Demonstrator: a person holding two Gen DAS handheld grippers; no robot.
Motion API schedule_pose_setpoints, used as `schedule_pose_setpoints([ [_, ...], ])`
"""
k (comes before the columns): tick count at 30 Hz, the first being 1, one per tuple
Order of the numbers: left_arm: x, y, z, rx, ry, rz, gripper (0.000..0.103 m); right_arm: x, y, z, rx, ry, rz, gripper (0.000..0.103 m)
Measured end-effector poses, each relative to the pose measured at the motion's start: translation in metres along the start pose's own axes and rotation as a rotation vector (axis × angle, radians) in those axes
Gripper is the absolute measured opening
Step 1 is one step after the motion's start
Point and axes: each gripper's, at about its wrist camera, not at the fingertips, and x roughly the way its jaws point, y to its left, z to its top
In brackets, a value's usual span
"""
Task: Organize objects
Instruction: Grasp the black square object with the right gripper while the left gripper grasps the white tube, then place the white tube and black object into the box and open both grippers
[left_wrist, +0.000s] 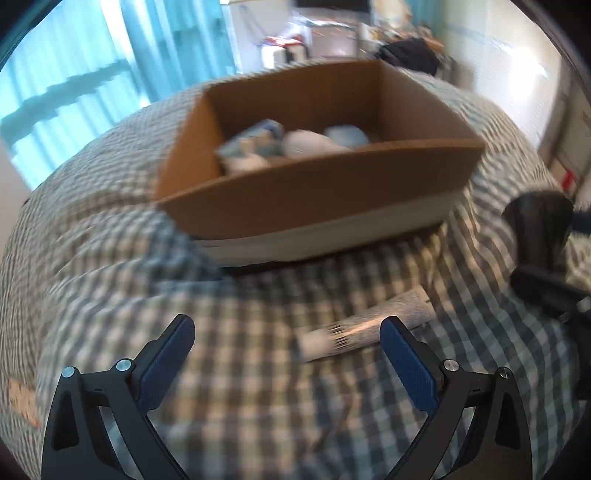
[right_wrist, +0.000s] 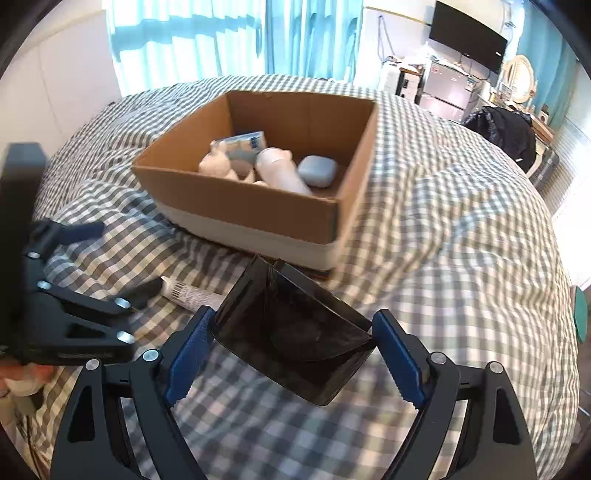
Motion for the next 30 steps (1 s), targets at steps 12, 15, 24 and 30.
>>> schedule_pose_setpoints([
  [12, 0.043, -0.041, 0.000, 0.186, 0.097, -0.133, 0.083, -0.014, -0.020, -0.003, 0.056, -0.047, 0.056, 0.086],
  [15, 0.038, -0.043, -0.003, 0.205, 0.116, -0.191, 0.054, -0.016, -0.019, -0.004, 0.065, -0.046, 0.060, 0.086],
  [24, -0.010, -0.037, -0.004, 0.197, 0.083, -0.235, 0.023, -0.013, -0.019, -0.011, 0.084, -0.013, 0.058, 0.086],
  [30, -0.047, -0.017, -0.009, 0.158, 0.054, -0.200, 0.023, -0.035, 0.000, -0.009, 0.050, -0.019, 0.034, 0.086],
])
